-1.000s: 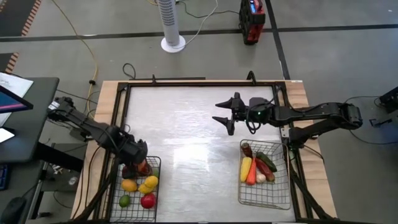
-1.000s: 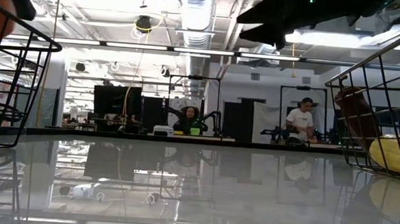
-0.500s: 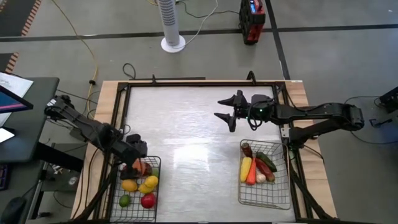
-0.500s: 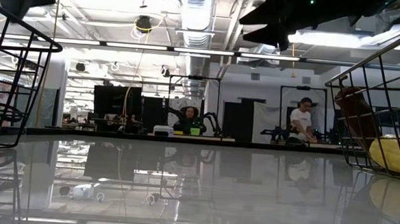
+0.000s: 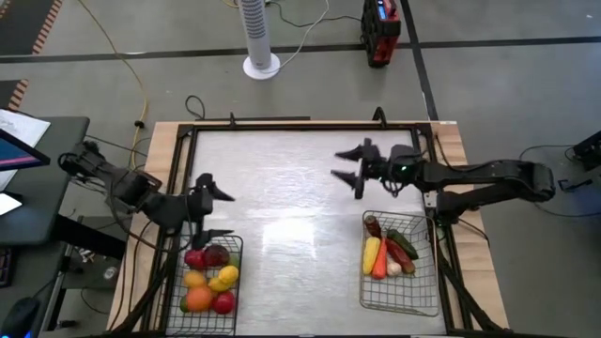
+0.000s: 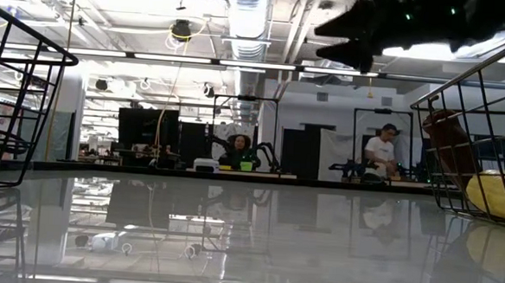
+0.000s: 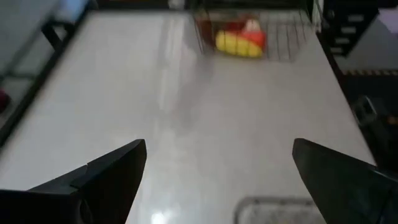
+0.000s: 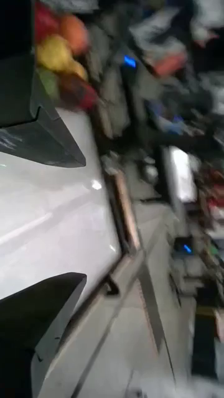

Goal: Sort produce into baskets
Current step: Return to Home Position

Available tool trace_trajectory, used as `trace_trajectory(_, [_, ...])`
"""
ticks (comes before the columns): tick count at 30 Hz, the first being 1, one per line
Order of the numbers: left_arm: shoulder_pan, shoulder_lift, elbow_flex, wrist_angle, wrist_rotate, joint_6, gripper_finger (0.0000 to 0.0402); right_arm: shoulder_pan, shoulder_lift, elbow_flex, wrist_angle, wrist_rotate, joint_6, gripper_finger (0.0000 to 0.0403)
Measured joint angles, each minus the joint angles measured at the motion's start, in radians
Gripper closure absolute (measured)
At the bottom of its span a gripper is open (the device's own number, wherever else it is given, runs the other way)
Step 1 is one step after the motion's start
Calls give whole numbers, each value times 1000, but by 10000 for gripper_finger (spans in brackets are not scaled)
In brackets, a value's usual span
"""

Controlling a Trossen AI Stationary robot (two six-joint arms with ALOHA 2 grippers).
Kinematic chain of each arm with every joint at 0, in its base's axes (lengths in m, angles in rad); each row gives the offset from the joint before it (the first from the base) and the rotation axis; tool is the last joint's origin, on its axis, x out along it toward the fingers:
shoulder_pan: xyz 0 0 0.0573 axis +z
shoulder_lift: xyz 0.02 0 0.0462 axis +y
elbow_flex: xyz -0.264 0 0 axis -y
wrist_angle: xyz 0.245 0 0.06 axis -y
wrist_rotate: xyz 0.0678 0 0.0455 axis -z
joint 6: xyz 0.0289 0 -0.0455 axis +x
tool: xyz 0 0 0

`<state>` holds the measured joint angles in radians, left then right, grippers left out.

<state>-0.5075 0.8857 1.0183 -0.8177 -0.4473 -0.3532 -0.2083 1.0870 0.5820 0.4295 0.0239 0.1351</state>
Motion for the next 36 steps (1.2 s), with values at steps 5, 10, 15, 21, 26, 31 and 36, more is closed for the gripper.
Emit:
trace_trajectory(5, [75,-35,-141,256,4,175,8,-107,-103,-123,95,-27,71,85])
trace_trajectory(10, [191,-121,-316,486,116,259,8,-151,-221,-221,161,-95,105,85])
trace_trajectory(15, [269,-269,-461,666,148,301,8,-179,-360,-281,157,-85,103,85])
trace_trajectory(21, [290,-461,-582,753,93,342,8,-199,-511,-352,153,-76,102,85])
trace_trajectory(26, [290,-571,-638,746,101,340,8,-221,-611,-401,146,-69,100,85])
trace_trajectory(31, [290,-666,-692,765,99,333,8,-245,-697,-426,103,-67,94,85])
trace_trajectory(36, [289,-748,-744,786,113,351,8,-261,-779,-426,16,-44,49,85])
